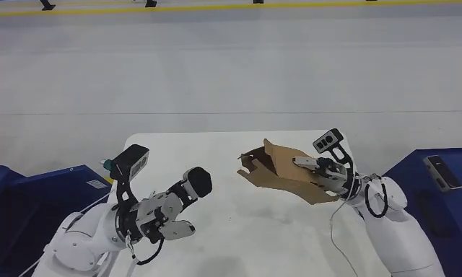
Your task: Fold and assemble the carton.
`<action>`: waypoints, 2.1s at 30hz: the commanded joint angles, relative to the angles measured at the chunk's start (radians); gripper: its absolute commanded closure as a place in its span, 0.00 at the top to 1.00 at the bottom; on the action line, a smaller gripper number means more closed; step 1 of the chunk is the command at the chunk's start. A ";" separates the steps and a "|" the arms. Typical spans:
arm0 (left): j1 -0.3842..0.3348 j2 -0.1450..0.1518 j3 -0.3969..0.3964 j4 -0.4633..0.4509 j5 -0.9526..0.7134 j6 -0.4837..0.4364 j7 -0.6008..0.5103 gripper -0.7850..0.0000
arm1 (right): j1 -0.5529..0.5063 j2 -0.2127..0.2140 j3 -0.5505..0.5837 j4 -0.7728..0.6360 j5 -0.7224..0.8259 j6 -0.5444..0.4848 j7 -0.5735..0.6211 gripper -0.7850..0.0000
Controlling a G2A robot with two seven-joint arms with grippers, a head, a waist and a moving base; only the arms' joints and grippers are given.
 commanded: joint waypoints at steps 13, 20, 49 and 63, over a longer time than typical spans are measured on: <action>0.019 -0.009 0.022 -0.012 0.200 -0.221 0.084 1.00 | 0.082 -0.016 -0.083 0.099 0.100 0.132 0.173 0.00; 0.015 -0.028 -0.016 -0.015 0.417 -0.328 0.217 1.00 | 0.082 -0.016 -0.098 0.102 0.115 0.201 0.196 0.00; -0.097 0.058 0.233 -0.170 2.348 -0.119 1.167 1.00 | 0.084 0.019 -0.159 0.070 0.351 0.427 0.144 0.00; -0.020 0.089 0.195 -0.170 2.529 -0.032 1.304 1.00 | 0.101 0.052 -0.207 0.074 0.344 0.417 0.154 0.00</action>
